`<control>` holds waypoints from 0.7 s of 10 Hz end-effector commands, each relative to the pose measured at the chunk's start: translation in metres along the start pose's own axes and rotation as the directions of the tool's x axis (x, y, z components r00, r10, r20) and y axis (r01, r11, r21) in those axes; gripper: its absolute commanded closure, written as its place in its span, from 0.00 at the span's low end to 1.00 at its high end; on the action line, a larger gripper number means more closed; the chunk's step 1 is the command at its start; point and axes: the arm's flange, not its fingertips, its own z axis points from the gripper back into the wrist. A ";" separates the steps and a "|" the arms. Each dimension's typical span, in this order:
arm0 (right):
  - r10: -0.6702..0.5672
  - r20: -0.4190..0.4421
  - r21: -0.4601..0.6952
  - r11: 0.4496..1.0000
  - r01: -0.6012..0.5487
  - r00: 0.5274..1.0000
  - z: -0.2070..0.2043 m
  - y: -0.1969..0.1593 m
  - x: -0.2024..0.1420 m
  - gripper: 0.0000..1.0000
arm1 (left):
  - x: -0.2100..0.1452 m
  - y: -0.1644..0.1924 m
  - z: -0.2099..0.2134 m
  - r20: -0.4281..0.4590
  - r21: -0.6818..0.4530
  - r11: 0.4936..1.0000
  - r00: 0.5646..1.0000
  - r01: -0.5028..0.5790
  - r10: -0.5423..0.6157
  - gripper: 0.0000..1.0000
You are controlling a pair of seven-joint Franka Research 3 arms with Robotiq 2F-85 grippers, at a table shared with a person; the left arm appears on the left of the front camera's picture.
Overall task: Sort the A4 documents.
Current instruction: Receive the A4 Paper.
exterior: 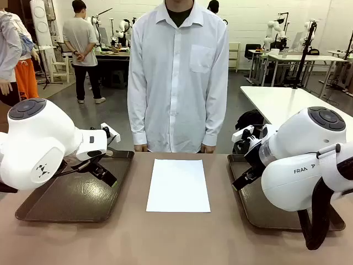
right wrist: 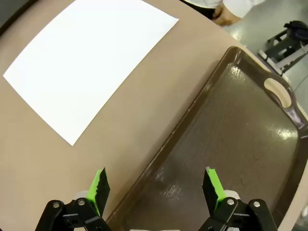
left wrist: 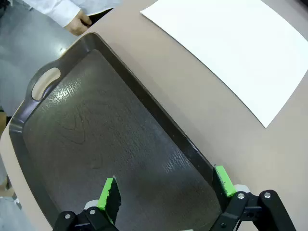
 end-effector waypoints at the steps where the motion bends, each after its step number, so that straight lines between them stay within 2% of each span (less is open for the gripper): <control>1: 0.000 0.000 0.000 1.000 0.000 1.000 0.000 0.000 0.000 0.00 | 0.000 0.000 0.000 0.000 0.000 1.000 1.000 0.000 0.000 0.00; 7: 0.000 0.000 0.000 1.000 0.000 1.000 0.000 0.000 0.000 0.00 | 0.000 0.000 0.000 0.000 0.000 1.000 1.000 0.000 0.000 0.00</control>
